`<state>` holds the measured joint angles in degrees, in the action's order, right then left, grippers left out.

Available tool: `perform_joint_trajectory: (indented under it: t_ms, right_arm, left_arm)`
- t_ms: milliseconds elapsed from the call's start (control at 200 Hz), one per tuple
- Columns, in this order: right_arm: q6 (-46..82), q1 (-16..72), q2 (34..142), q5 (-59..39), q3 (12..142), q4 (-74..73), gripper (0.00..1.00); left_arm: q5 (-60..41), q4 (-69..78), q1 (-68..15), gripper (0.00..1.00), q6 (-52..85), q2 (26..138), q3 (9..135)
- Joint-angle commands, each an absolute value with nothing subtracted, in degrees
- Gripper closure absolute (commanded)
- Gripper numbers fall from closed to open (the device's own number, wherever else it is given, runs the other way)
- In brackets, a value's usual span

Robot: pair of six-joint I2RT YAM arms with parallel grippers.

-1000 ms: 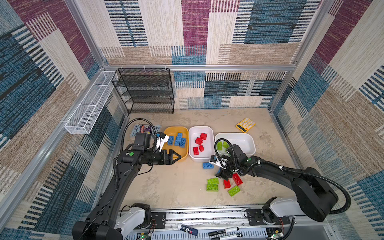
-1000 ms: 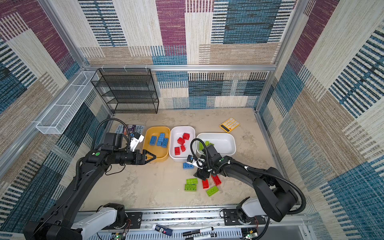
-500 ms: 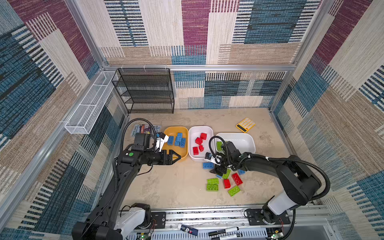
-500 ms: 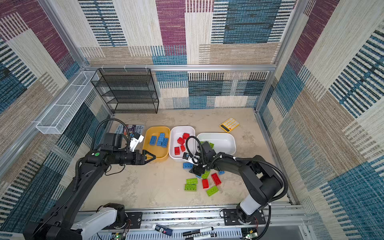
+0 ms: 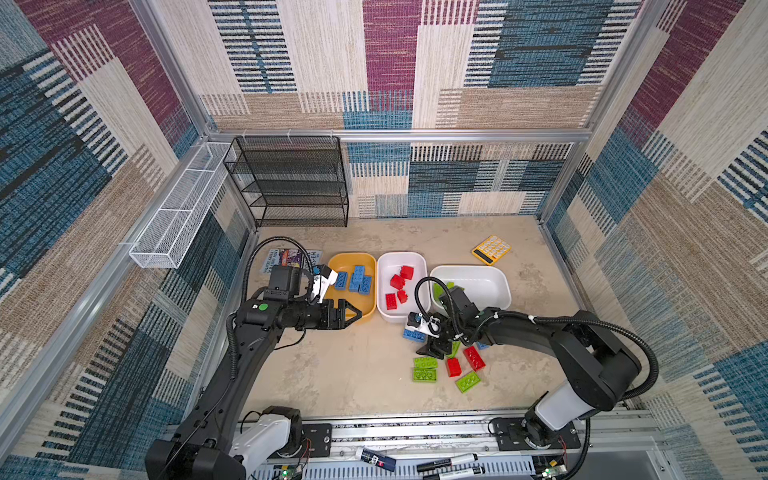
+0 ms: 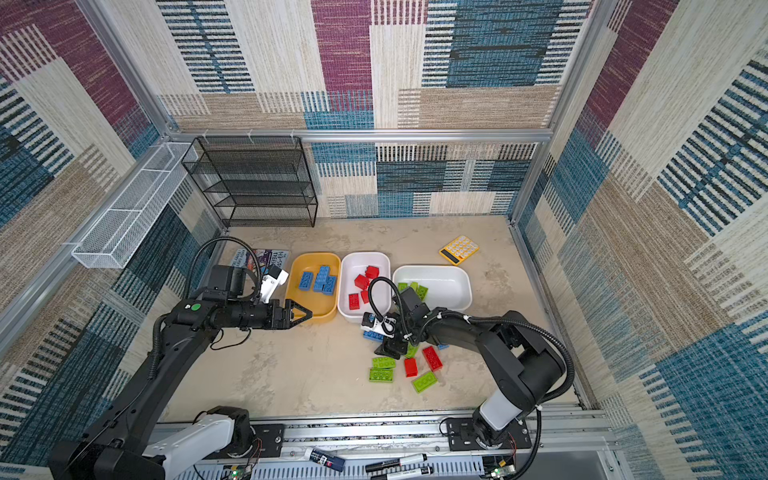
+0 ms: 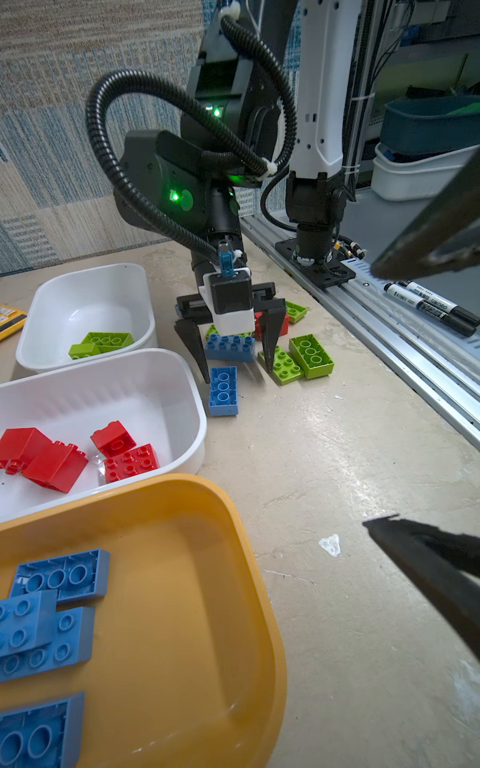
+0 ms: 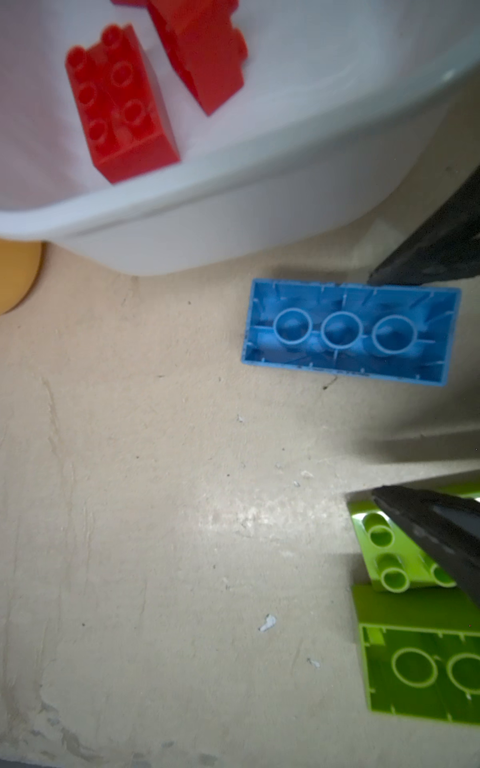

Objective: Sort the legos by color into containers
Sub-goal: 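Return the right gripper to the pile and grasp a blue brick, then carry the blue brick with the right gripper into the yellow bin and release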

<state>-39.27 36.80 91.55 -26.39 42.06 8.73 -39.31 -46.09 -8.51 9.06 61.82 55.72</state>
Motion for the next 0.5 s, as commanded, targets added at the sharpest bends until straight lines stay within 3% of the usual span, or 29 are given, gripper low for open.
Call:
perform_joint_trajectory:
  t_ms: [0, 270, 496]
  right_arm:
    - [-38.4, 37.3, 92.3, -26.9, 43.1, 7.7, 0.25]
    - [-32.8, 39.4, 94.0, -24.8, 45.0, 6.2, 0.30]
    - [-31.5, 40.6, 95.7, -23.4, 46.4, 5.9, 0.45]
  left_arm:
    - [-39.8, -46.4, -8.5, 0.10, 7.4, 61.7, 56.1]
    - [-39.8, -46.2, -8.4, 0.10, 7.5, 61.7, 56.0]
    - [-39.7, -46.1, -8.3, 0.10, 7.4, 61.5, 55.8]
